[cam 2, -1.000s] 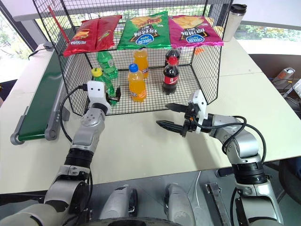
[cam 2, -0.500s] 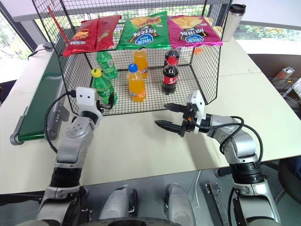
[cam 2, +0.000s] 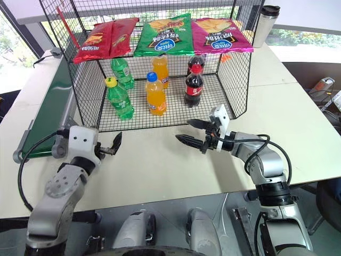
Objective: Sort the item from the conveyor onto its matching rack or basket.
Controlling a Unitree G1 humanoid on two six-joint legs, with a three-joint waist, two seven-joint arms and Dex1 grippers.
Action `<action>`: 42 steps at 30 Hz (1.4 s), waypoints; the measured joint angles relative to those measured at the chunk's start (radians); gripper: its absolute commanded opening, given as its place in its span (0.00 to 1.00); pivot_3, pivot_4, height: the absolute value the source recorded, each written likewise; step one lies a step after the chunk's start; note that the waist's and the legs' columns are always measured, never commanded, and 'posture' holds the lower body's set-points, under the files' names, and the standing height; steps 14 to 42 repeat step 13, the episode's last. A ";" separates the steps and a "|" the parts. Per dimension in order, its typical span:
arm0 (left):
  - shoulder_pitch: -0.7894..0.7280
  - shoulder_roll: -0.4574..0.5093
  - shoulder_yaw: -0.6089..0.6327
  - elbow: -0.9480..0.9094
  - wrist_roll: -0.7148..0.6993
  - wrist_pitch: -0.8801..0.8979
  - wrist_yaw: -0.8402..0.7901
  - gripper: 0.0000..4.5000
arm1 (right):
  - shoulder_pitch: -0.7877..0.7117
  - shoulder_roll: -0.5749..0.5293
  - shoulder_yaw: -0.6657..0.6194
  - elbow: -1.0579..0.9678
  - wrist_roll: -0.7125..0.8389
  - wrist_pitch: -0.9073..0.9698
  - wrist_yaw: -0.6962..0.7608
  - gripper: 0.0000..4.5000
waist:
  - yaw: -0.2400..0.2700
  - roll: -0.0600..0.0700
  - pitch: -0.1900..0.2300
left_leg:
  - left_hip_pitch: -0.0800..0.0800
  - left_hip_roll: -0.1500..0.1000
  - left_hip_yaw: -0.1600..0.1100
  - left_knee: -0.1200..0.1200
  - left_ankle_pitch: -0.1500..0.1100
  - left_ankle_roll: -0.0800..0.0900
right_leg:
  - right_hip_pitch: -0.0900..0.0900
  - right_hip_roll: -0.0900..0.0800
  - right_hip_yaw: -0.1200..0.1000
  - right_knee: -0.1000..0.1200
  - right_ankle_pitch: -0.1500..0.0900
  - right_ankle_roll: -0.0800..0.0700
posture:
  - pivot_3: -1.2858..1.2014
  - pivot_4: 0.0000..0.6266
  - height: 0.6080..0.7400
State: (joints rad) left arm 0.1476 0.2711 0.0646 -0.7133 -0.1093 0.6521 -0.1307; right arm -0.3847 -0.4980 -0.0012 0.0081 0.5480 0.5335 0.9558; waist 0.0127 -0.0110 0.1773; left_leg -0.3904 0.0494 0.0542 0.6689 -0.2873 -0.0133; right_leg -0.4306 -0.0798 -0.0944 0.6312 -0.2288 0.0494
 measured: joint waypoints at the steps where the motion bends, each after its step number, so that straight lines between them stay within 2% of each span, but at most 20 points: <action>1: 0.027 -0.004 0.000 -0.009 -0.007 0.002 -0.001 0.99 | 0.009 0.000 -0.007 0.009 -0.005 -0.001 -0.005 1.00 | 0.001 0.000 0.000 | 0.000 0.000 0.000 0.000 0.000 0.000 | 0.000 0.000 0.000 0.000 0.000 0.000 | 0.52 0.24 1.00; 13: 0.084 -0.035 0.003 0.009 -0.010 -0.015 0.002 0.99 | 0.044 -0.042 -0.051 0.104 -0.043 -0.061 -0.005 1.00 | -0.001 0.000 0.000 | 0.000 0.000 0.000 0.000 0.000 0.000 | 0.000 0.000 0.000 0.000 0.000 0.000 | 0.52 0.24 1.00; 42: 0.084 -0.035 0.003 0.009 -0.010 -0.015 0.002 0.99 | 0.044 -0.042 -0.051 0.104 -0.043 -0.061 -0.005 1.00 | -0.001 0.000 0.000 | 0.000 0.000 0.000 0.000 0.000 0.000 | 0.000 0.000 0.000 0.000 0.000 0.000 | 0.52 0.24 1.00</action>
